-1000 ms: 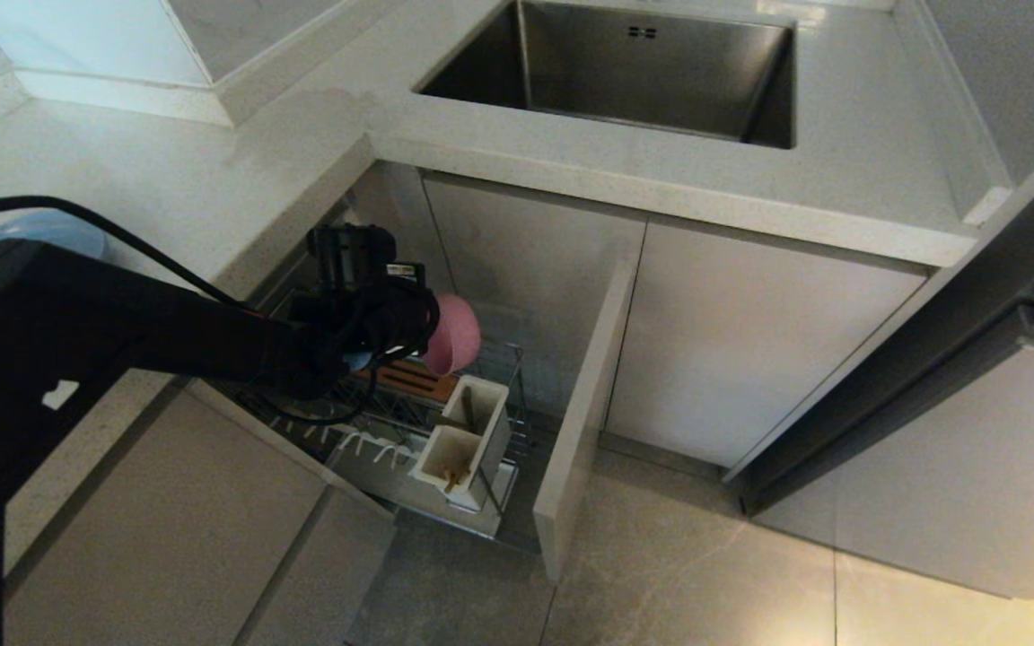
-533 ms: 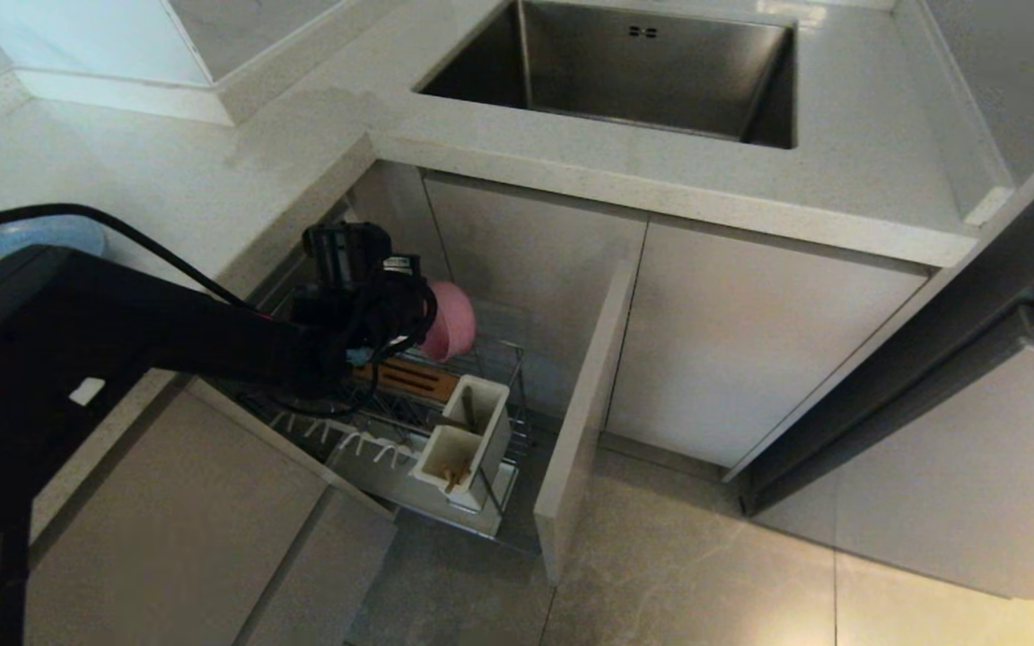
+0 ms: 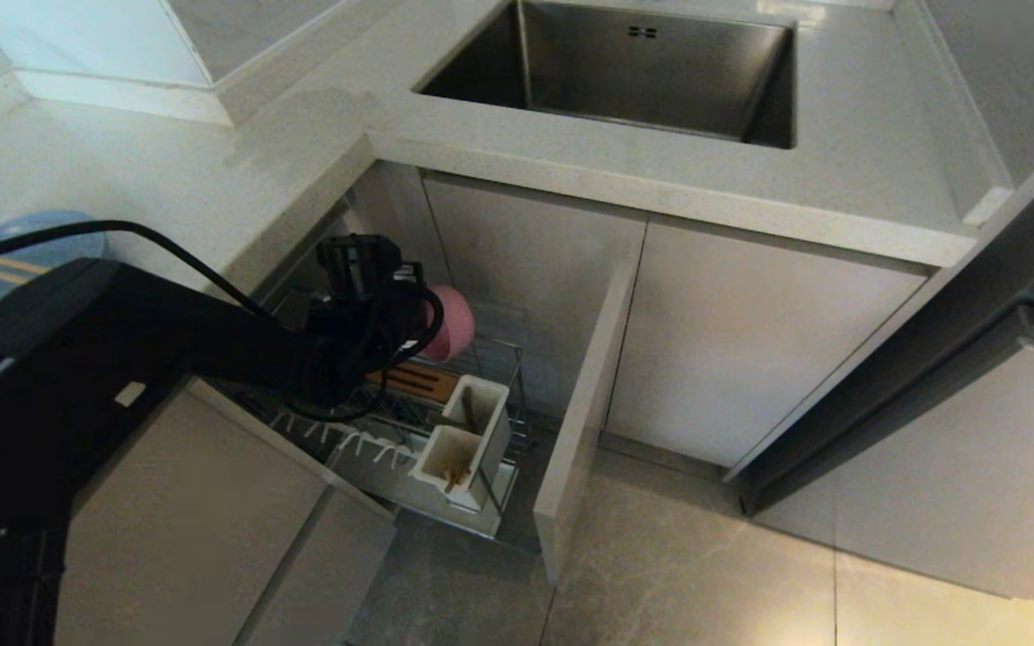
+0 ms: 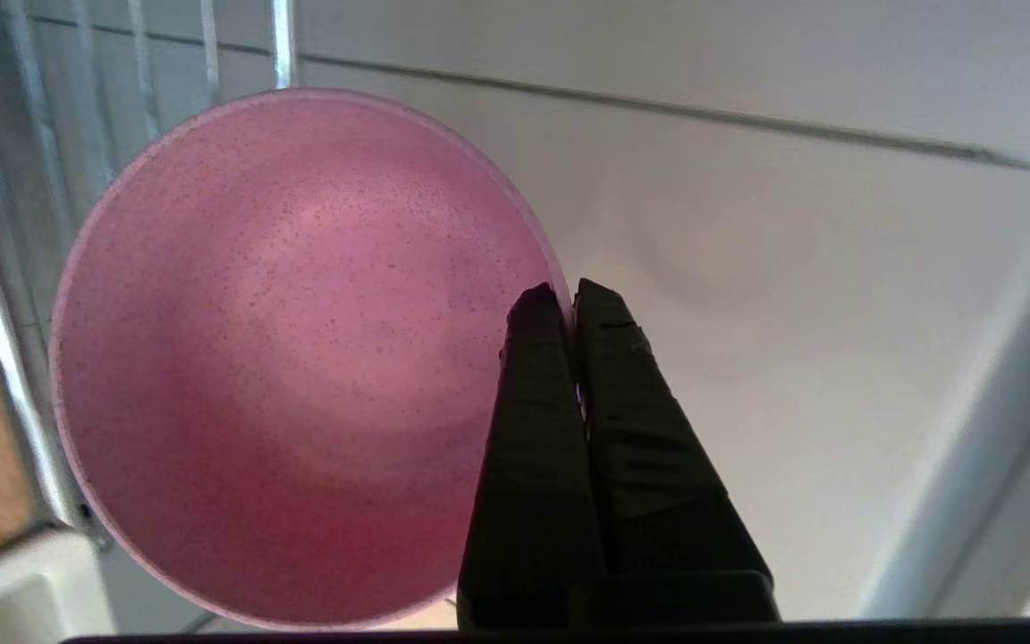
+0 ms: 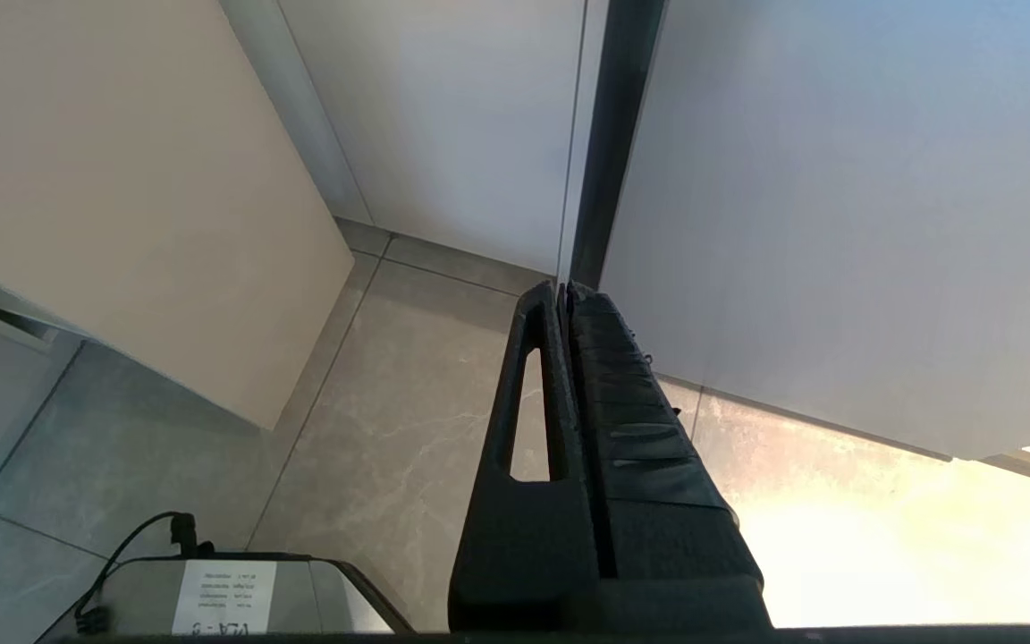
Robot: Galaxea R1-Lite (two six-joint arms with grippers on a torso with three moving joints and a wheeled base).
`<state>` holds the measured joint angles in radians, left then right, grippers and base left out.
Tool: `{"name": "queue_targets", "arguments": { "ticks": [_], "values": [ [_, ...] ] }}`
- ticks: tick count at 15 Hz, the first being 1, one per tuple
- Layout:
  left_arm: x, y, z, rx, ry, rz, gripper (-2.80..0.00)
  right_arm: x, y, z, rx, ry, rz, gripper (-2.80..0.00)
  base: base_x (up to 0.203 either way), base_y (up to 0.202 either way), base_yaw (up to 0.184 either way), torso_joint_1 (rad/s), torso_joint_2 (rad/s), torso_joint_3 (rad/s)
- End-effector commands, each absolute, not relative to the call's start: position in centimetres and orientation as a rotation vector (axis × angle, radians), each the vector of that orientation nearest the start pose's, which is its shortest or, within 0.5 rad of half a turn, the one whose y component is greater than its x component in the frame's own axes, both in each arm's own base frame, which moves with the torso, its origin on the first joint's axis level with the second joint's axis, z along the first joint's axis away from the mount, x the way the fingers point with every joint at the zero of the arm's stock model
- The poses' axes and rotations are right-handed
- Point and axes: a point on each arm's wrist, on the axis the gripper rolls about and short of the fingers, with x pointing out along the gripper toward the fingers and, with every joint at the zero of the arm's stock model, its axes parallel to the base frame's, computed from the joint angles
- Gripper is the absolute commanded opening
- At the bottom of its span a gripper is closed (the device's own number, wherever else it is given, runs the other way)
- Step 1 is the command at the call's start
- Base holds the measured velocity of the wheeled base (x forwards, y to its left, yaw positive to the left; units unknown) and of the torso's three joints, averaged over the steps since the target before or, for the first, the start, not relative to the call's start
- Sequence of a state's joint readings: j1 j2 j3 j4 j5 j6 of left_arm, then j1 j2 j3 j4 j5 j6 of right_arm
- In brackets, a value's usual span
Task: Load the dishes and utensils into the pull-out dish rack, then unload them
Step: Pick up the bowl and place it in the cupboard
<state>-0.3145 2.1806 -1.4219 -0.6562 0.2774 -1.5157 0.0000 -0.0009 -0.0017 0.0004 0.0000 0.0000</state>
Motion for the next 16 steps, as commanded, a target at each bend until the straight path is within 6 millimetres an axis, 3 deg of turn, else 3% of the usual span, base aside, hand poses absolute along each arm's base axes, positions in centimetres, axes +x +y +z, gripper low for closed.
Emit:
{"name": "queue_targets", "arguments": {
  "ticks": [1,16],
  "values": [
    [43.4,-13.4,16.4,-1.490,0.111,0.055,-2.80,-2.3,0.0,7.6,0.000,-0.001,0.000,-2.80,0.000,0.000,0.000,0.000,0.00,0.000],
    [44.8,-13.9,15.0,-1.497,0.113,0.029,-2.80,-2.3,0.0,7.6,0.000,-0.001,0.000,-2.80,0.000,0.000,0.000,0.000,0.00,0.000]
  ]
}}
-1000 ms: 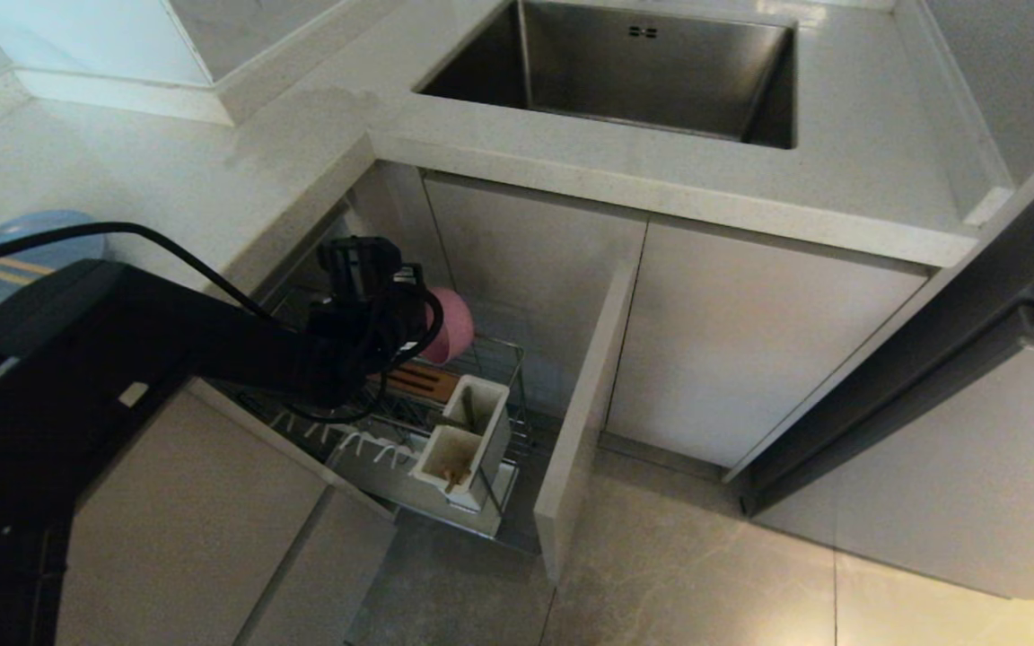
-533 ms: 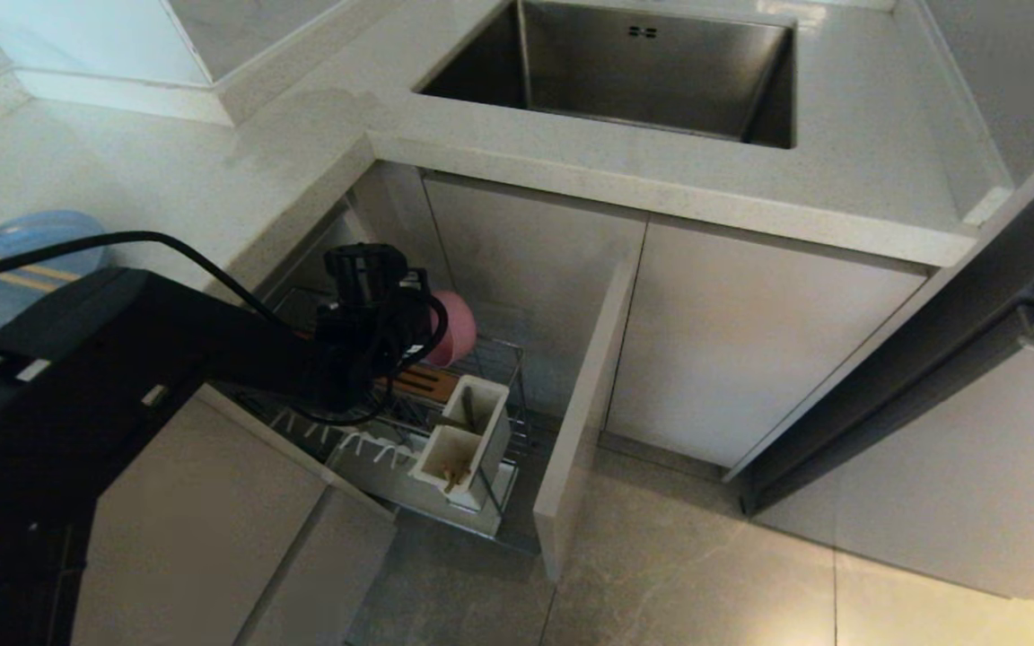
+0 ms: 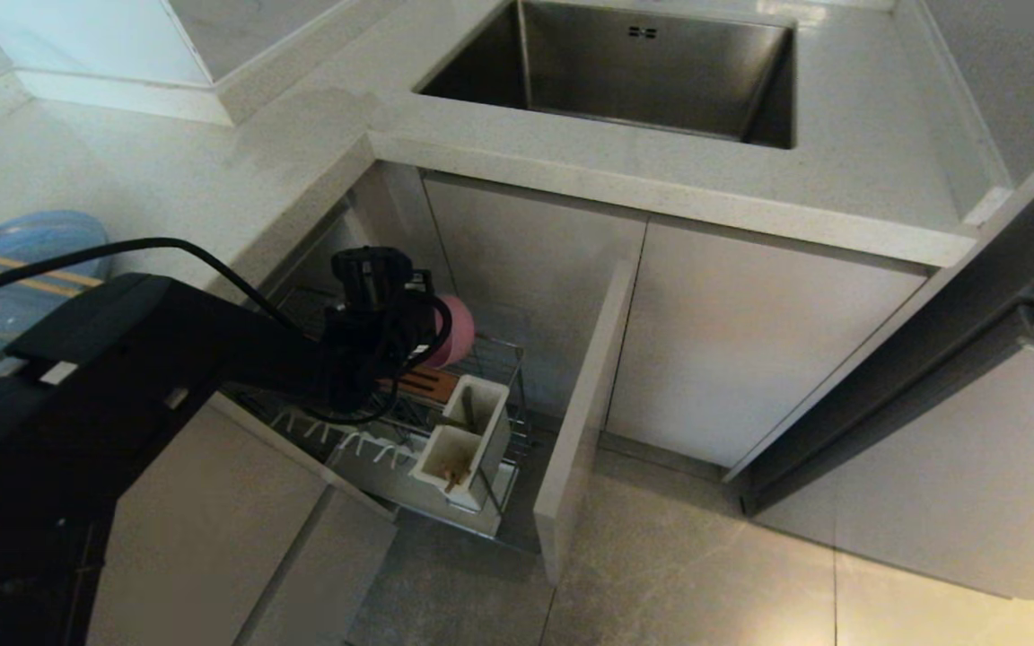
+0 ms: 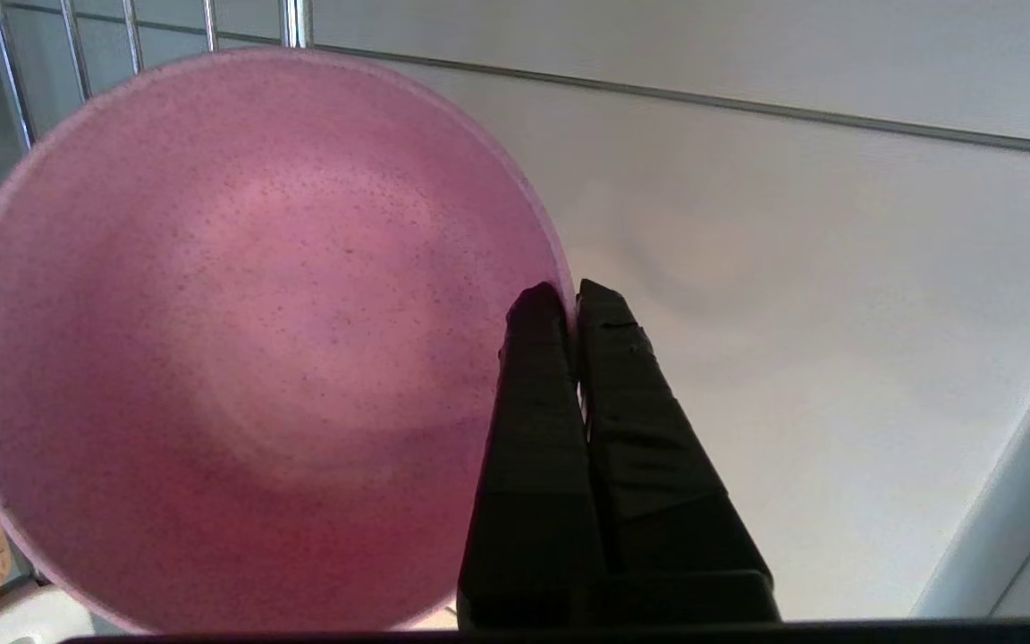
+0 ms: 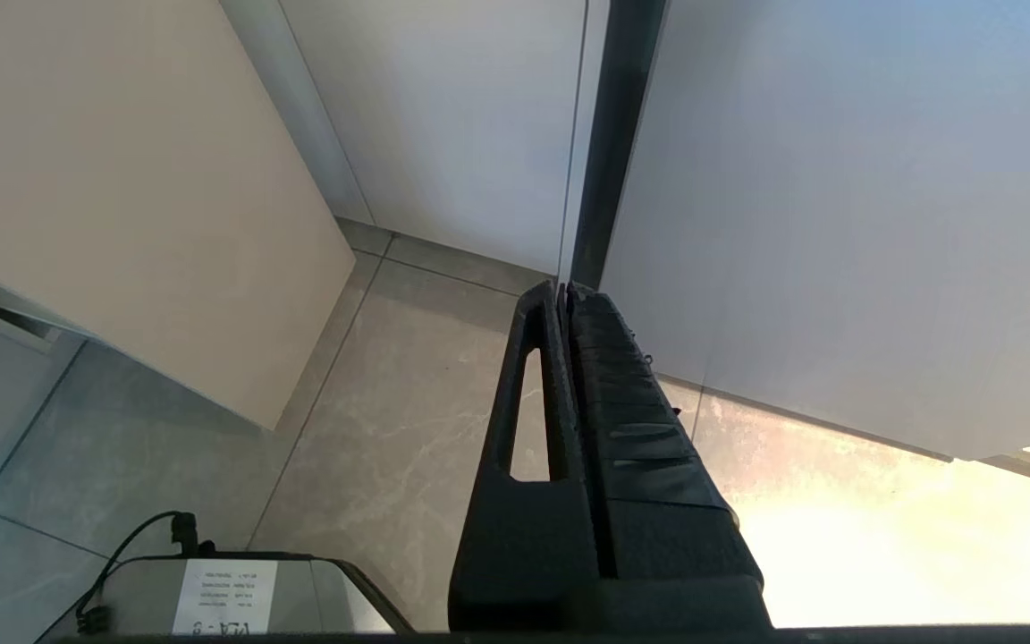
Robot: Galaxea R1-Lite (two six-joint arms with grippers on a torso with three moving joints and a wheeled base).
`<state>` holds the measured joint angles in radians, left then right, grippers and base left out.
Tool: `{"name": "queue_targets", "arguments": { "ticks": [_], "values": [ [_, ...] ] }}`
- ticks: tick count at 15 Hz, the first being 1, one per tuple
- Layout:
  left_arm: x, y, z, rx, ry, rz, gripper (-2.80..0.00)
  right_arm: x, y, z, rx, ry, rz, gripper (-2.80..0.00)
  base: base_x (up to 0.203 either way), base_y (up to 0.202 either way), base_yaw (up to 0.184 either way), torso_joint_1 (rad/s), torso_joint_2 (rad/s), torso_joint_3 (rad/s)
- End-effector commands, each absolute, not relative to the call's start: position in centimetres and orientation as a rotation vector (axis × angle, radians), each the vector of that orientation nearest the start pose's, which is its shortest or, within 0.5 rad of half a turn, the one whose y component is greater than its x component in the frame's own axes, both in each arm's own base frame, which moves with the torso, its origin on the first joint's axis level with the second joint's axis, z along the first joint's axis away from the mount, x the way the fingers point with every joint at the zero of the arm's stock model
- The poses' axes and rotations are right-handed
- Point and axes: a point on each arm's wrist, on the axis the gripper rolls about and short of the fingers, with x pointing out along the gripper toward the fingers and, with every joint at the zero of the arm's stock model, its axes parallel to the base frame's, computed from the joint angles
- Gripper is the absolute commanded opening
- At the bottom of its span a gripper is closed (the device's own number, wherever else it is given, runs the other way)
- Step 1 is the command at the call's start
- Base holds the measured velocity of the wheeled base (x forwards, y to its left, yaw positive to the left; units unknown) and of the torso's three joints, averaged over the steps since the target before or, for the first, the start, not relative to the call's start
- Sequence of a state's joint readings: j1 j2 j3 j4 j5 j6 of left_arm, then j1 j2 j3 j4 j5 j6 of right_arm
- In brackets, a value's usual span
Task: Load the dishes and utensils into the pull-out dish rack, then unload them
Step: Pick up the bowl and place it in the cupboard
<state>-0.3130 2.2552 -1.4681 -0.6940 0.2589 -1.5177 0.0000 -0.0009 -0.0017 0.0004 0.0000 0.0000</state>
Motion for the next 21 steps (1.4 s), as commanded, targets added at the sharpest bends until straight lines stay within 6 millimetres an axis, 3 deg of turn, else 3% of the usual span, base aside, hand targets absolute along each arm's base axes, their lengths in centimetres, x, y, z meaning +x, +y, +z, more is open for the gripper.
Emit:
{"name": "queue_targets", "arguments": {
  "ticks": [1,10,21],
  "values": [
    [44.8,-13.9,15.0,-1.498,0.114,0.027,-2.80,-2.3,0.0,7.6,0.000,-0.002,0.000,-2.80,0.000,0.000,0.000,0.000,0.00,0.000],
    [44.6,-13.9,16.9,-1.533,0.031,-0.080,-2.80,-2.3,0.0,7.6,0.000,-0.002,0.000,-2.80,0.000,0.000,0.000,0.000,0.00,0.000],
    [44.4,-13.6,15.6,-1.532,0.040,-0.049,-2.80,-2.3,0.0,7.6,0.000,-0.001,0.000,-2.80,0.000,0.000,0.000,0.000,0.00,0.000]
  ]
}}
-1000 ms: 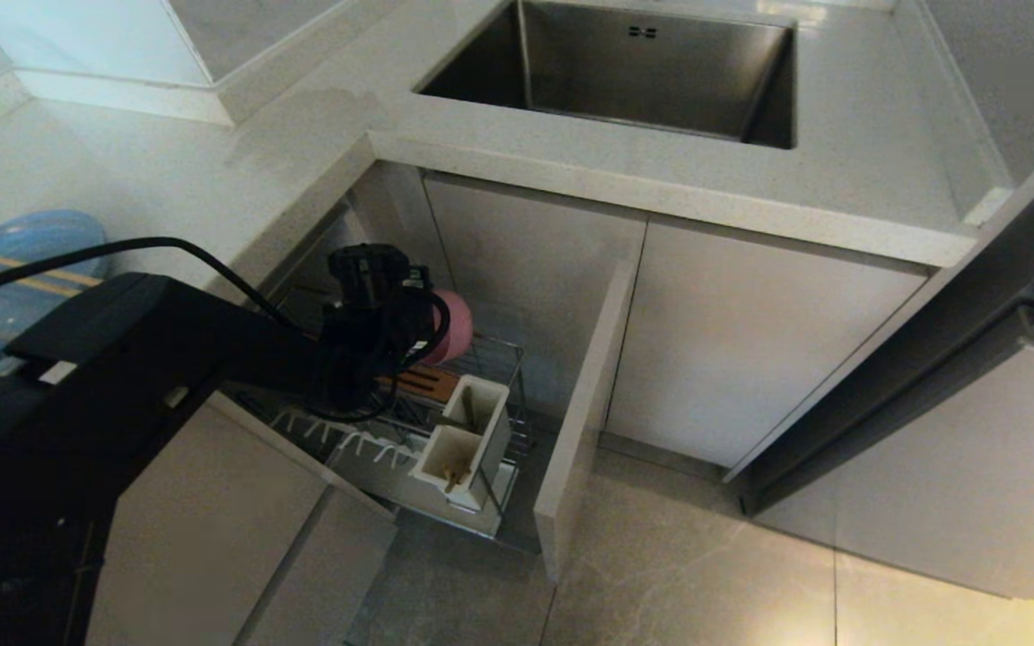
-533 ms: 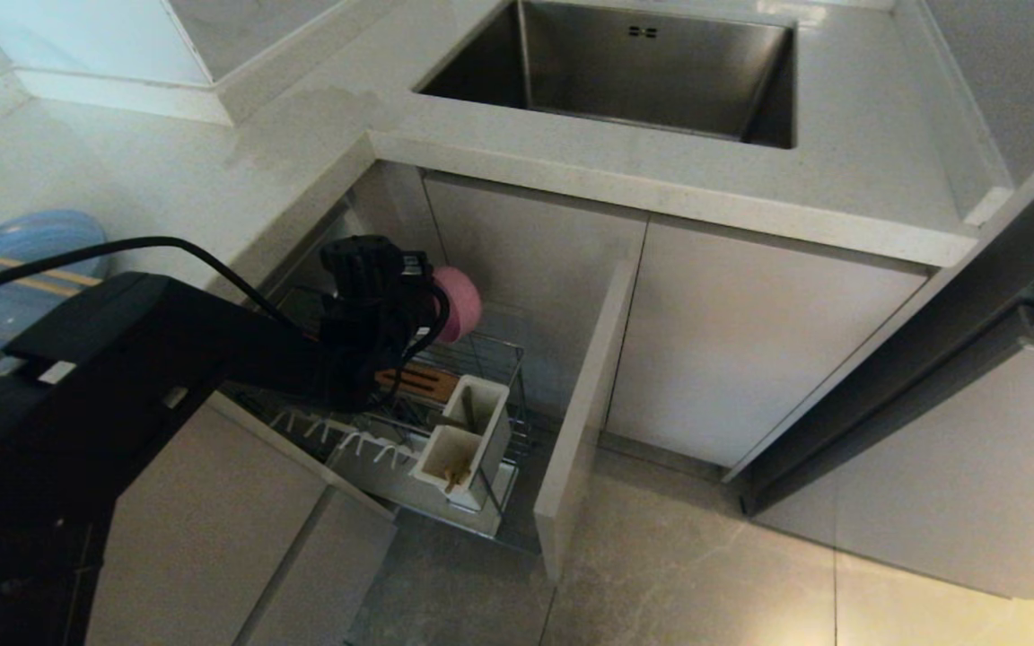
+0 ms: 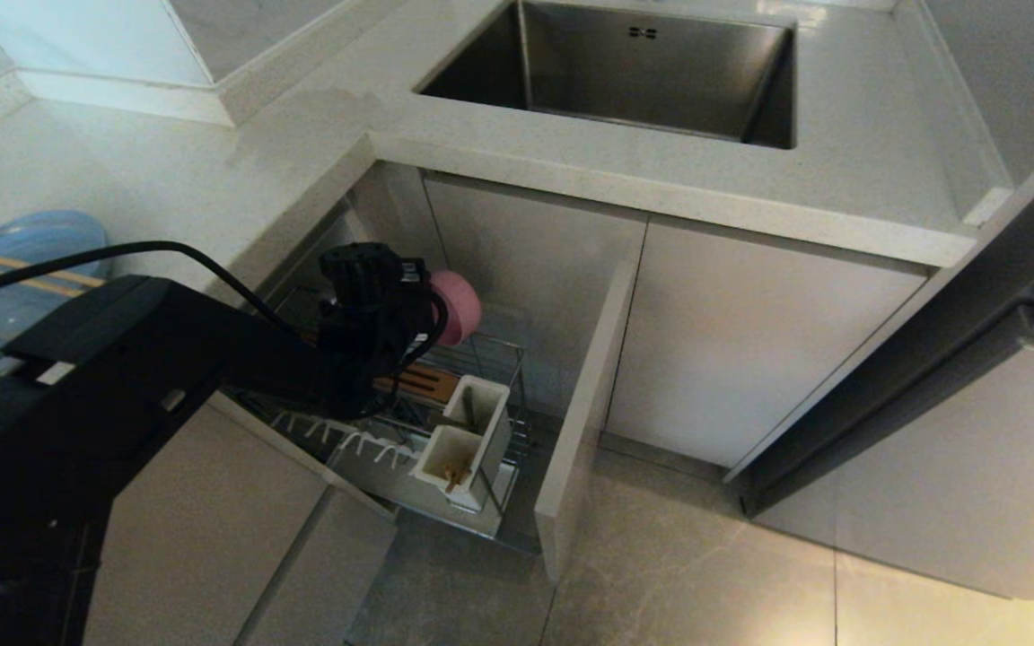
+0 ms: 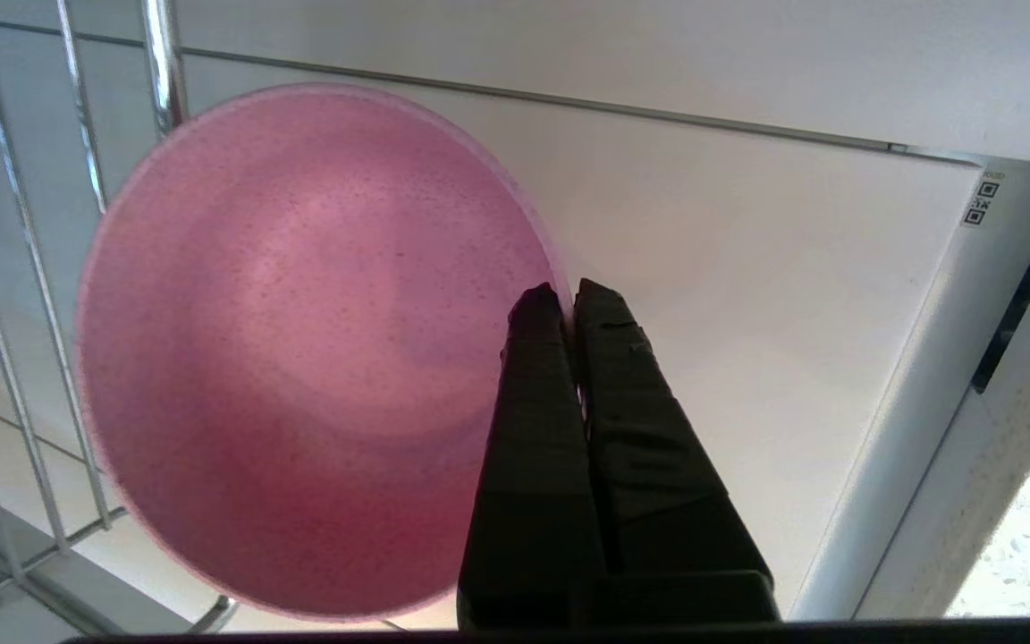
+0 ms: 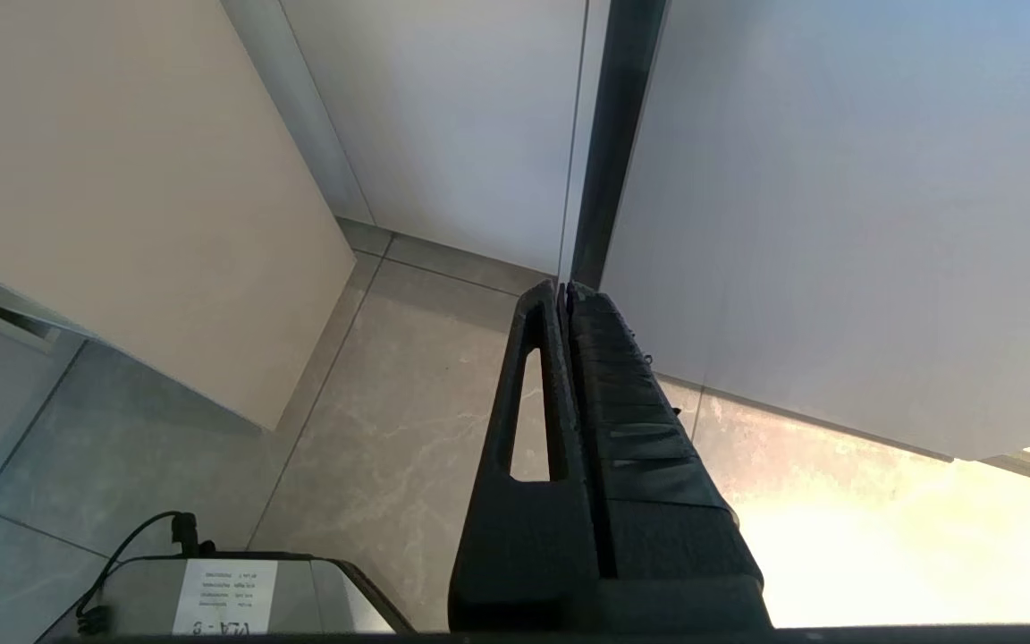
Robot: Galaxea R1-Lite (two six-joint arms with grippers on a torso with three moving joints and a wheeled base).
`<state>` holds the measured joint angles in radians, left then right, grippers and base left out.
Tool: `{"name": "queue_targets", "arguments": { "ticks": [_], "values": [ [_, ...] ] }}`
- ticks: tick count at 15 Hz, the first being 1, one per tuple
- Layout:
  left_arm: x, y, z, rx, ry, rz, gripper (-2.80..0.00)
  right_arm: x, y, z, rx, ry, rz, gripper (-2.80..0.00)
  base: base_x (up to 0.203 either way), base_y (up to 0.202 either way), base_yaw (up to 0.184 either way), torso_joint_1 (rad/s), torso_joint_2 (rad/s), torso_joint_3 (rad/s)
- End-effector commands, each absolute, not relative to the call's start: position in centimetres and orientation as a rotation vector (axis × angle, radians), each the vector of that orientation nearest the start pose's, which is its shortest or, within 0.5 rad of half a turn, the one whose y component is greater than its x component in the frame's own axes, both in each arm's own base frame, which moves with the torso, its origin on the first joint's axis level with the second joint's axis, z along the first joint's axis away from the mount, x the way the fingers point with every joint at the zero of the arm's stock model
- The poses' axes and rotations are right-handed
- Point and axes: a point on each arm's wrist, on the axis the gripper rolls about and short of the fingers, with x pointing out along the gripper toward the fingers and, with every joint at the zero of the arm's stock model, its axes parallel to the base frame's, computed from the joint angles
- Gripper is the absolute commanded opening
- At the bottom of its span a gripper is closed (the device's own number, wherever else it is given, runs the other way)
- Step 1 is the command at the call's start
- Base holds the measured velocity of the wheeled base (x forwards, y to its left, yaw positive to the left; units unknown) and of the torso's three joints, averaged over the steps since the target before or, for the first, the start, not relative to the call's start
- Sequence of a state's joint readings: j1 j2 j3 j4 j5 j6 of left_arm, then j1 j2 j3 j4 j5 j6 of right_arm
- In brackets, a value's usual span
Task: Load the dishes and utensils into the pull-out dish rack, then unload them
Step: Pick up the bowl and place it in the cupboard
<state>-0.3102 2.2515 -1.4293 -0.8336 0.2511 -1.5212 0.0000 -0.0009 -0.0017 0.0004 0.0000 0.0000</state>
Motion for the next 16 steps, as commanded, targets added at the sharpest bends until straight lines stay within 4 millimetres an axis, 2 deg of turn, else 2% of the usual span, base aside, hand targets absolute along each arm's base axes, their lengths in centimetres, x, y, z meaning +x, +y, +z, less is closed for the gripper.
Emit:
{"name": "queue_targets", "arguments": {
  "ticks": [1,16],
  "values": [
    [44.41,-13.63,15.47,-1.531,0.042,-0.046,-2.80,-2.29,0.00,7.59,0.000,-0.002,0.000,-2.80,0.000,0.000,0.000,0.000,0.00,0.000],
    [44.33,-13.37,14.79,-1.513,0.013,0.035,-2.80,-2.29,0.00,7.59,0.000,-0.002,0.000,-2.80,0.000,0.000,0.000,0.000,0.00,0.000]
  ]
}}
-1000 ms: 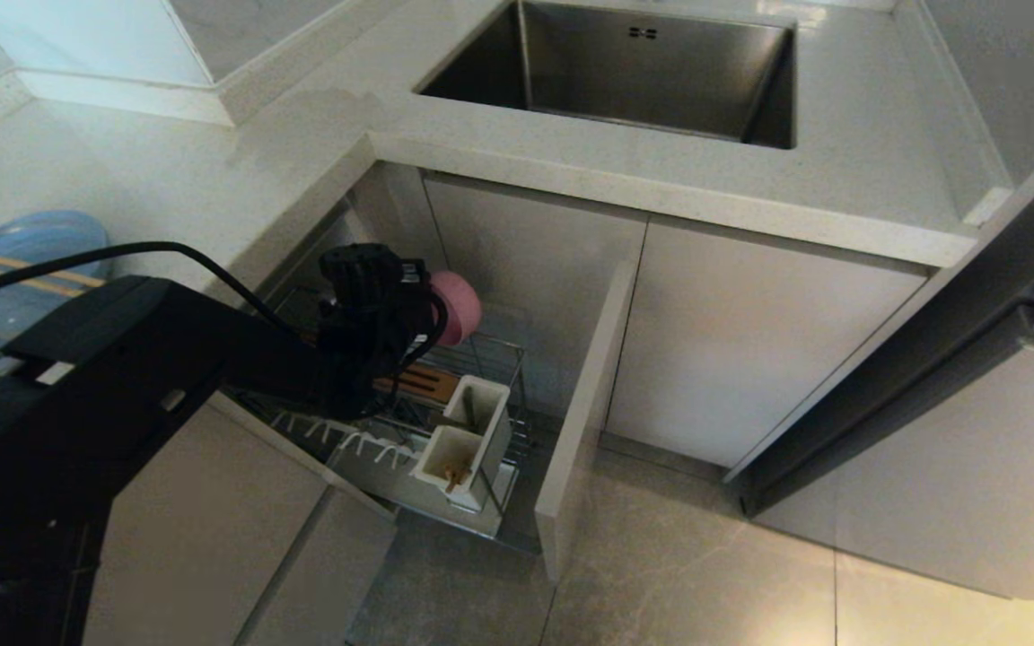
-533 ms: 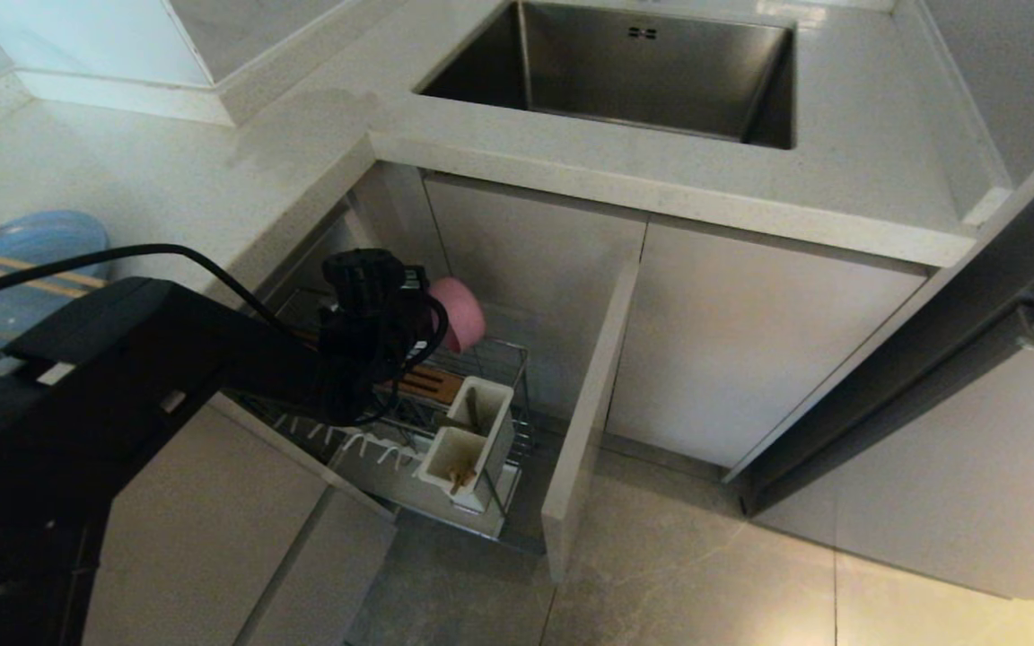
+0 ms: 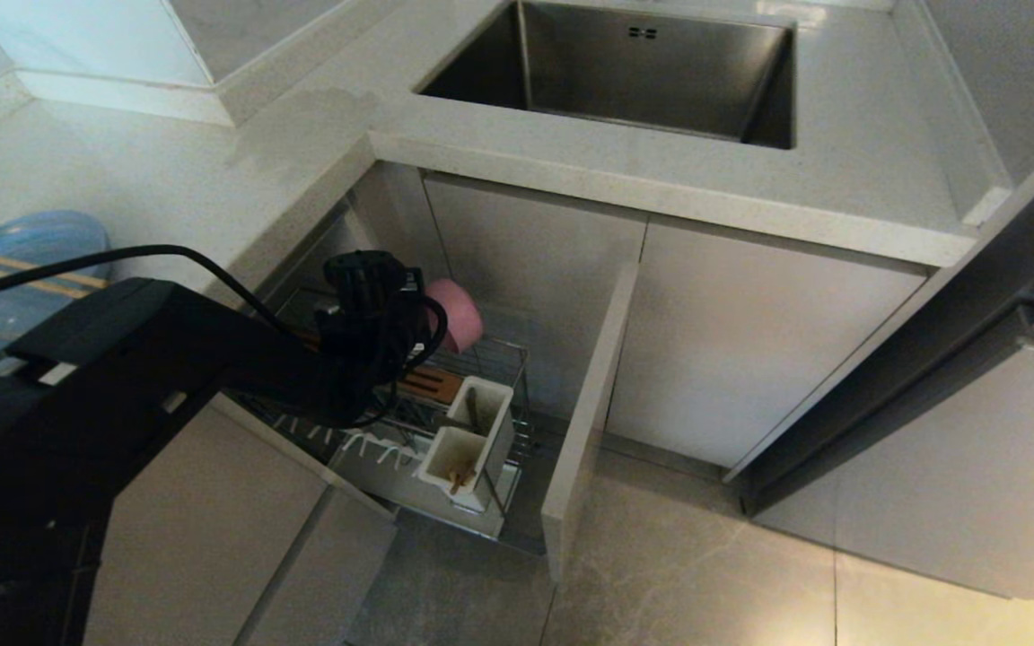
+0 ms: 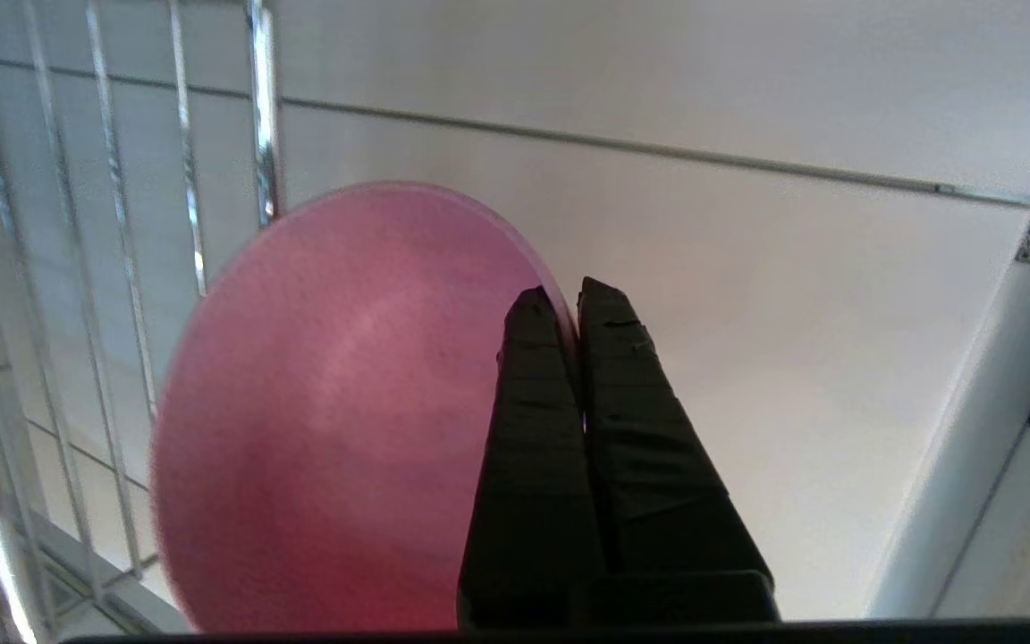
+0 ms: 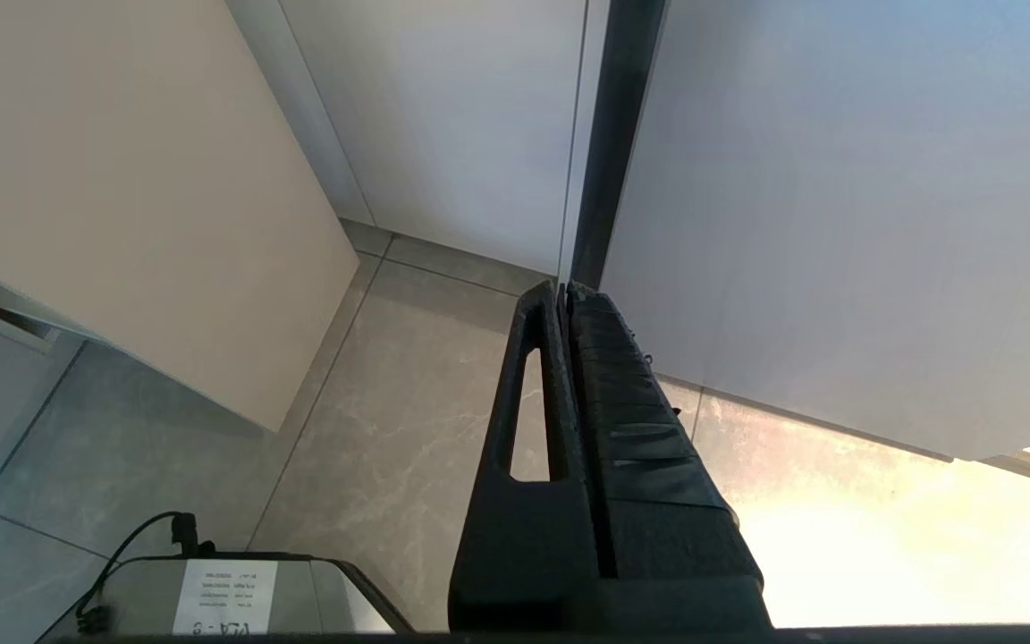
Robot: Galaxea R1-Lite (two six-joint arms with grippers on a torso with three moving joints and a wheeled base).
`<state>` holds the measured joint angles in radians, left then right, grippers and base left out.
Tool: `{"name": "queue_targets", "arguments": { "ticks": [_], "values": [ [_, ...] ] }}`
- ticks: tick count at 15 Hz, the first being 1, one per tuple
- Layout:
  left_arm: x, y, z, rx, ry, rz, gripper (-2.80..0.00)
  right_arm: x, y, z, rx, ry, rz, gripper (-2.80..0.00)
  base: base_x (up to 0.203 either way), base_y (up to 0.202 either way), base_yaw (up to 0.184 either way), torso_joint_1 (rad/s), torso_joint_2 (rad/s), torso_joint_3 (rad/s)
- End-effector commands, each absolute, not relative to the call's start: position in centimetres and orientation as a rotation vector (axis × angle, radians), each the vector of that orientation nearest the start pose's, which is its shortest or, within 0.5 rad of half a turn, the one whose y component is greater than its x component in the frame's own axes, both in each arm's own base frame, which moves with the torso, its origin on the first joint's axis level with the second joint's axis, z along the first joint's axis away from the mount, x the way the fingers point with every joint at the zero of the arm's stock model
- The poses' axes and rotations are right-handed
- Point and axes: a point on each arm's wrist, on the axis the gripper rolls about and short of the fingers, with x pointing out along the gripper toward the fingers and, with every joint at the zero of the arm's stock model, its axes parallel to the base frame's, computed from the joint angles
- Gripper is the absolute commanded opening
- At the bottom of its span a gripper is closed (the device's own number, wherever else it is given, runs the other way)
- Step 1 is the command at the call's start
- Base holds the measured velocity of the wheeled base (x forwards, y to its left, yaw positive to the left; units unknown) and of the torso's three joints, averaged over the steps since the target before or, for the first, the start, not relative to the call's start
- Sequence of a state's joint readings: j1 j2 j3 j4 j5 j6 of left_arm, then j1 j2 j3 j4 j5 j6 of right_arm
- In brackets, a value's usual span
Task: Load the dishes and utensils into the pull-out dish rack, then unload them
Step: Pick up the bowl and place it in the cupboard
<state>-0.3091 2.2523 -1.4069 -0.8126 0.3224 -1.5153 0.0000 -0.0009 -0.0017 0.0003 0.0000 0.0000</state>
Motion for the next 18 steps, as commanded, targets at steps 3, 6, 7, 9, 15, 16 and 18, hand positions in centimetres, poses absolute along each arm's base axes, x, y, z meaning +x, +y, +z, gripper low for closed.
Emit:
{"name": "queue_targets", "arguments": {
  "ticks": [3,6,7,9,15,16,18],
  "values": [
    [44.25,-13.05,14.34,-1.503,0.006,0.086,-2.80,-2.29,0.00,7.59,0.000,-0.002,0.000,-2.80,0.000,0.000,0.000,0.000,0.00,0.000],
    [44.23,-13.01,14.37,-1.497,0.007,0.107,-2.80,-2.29,0.00,7.59,0.000,-0.001,0.000,-2.80,0.000,0.000,0.000,0.000,0.00,0.000],
    [44.25,-13.02,14.29,-1.496,0.008,0.108,-2.80,-2.29,0.00,7.59,0.000,-0.002,0.000,-2.80,0.000,0.000,0.000,0.000,0.00,0.000],
    [44.26,-13.01,14.19,-1.493,0.009,0.113,-2.80,-2.29,0.00,7.58,0.000,-0.001,0.000,-2.80,0.000,0.000,0.000,0.000,0.00,0.000],
    [44.48,-12.64,14.38,-1.491,-0.002,0.112,-2.80,-2.29,0.00,7.59,0.000,-0.001,0.000,-2.80,0.000,0.000,0.000,0.000,0.00,0.000],
    [44.48,-12.64,14.39,-1.491,-0.003,0.111,-2.80,-2.29,0.00,7.57,0.000,0.000,0.000,-2.80,0.000,0.000,0.000,0.000,0.00,0.000],
    [44.51,-12.66,14.43,-1.471,-0.001,0.109,-2.80,-2.29,0.00,7.58,0.000,-0.001,0.000,-2.80,0.000,0.000,0.000,0.000,0.00,0.000]
  ]
}}
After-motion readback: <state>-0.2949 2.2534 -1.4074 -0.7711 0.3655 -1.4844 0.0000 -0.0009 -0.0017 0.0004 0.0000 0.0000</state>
